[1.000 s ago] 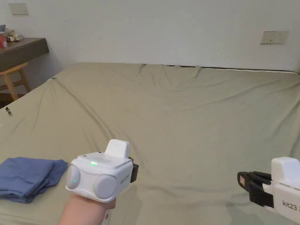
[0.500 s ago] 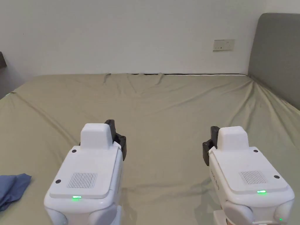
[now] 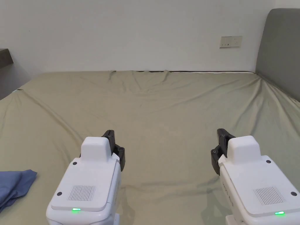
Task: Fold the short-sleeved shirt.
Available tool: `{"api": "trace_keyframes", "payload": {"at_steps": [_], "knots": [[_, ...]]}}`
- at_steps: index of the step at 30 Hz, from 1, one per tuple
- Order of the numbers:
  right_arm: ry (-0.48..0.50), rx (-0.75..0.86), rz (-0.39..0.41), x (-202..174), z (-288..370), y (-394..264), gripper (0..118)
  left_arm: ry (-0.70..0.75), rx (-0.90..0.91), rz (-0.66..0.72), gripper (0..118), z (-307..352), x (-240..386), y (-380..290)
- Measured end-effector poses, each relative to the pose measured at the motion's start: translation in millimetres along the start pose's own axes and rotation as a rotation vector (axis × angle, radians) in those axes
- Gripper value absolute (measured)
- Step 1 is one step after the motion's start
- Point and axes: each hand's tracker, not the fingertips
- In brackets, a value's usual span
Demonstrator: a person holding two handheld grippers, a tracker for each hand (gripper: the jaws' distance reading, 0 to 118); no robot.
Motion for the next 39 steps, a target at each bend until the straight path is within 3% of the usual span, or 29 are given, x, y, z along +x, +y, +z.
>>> {"api": "trace_keyframes", "payload": {"at_steps": [5, 7, 9, 11, 12, 13, 16, 20, 26, 31, 36, 39], "knots": [[0.001, -0.045, -0.061, 1.2, -4.5, -10.7, 0, -0.017, 0.008, 0.029, 7, 3.0, 3.5, -0.8], [0.013, -0.057, -0.042, -1.6, -6.6, -13.0, 6, -0.011, 0.008, 0.015, 19, 4.1, 4.6, -3.5], [0.016, -0.055, -0.043, -4.8, -5.3, -13.2, 39, -0.020, -0.001, 0.028, 65, 2.2, 4.0, -4.3], [0.021, -0.066, -0.050, -5.9, -6.3, -13.5, 93, -0.018, -0.027, 0.049, 103, 0.3, 2.7, -7.0], [0.013, -0.073, -0.059, -6.3, -4.5, -15.4, 109, -0.018, -0.026, 0.053, 104, 0.9, 2.6, -8.3], [-0.002, -0.067, -0.058, -7.2, -2.9, -15.9, 116, -0.020, -0.024, 0.051, 104, 1.2, 3.1, -9.4], [0.000, -0.058, -0.053, -8.6, -1.5, -14.9, 118, -0.021, -0.022, 0.034, 106, 1.5, 4.3, -10.2], [0.004, -0.061, -0.080, -8.8, -0.6, -15.0, 118, -0.003, -0.011, 0.066, 118, 3.3, 3.7, -8.5], [-0.045, -0.064, -0.097, -6.1, -1.1, -14.4, 118, -0.014, 0.038, 0.069, 118, 8.4, 4.0, -4.5], [0.005, -0.101, -0.108, -9.5, -9.3, -13.5, 118, -0.029, 0.029, 0.069, 118, 7.6, 4.7, -6.8], [-0.102, -0.122, -0.087, -21.7, -15.4, -12.4, 118, -0.038, 0.022, 0.065, 118, 6.1, 3.2, -7.6], [-0.033, -0.158, -0.235, -14.8, -15.2, -10.7, 118, -0.038, 0.009, 0.069, 118, 4.8, 2.1, -7.9]]}}
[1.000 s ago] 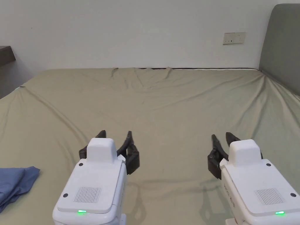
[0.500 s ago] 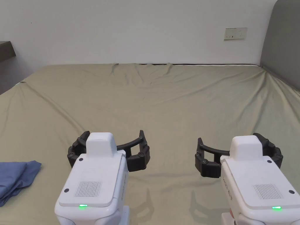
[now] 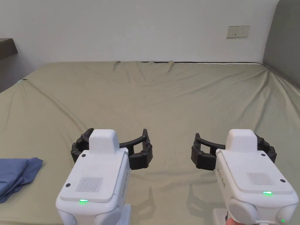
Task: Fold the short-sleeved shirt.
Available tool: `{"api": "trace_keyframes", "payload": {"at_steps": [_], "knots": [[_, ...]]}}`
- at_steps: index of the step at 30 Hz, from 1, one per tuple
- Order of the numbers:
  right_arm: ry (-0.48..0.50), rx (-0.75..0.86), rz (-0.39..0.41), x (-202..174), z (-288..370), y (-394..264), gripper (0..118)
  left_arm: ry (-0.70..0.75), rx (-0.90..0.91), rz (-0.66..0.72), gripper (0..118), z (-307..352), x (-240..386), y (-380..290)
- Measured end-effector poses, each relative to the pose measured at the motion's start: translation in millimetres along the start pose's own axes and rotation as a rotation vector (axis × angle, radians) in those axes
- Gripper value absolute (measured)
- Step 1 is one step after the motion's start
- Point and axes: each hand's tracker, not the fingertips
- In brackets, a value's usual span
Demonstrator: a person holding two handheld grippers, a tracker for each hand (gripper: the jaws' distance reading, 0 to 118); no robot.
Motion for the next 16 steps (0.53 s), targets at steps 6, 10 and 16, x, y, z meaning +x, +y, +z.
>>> {"api": "trace_keyframes", "payload": {"at_steps": [6, 10, 16], "knots": [[-0.071, 0.050, 0.083, -1.2, 4.2, 5.7, 118, 0.002, -0.012, -0.007, 118, -2.4, -0.4, -2.4], [-0.060, 0.011, 0.037, 0.1, 1.2, 5.8, 118, -0.003, -0.010, -0.011, 118, -1.9, 0.9, -2.5], [-0.077, 0.036, -0.028, 3.8, 2.1, 8.4, 118, -0.007, -0.007, -0.030, 118, -1.4, 3.8, -3.1]]}}
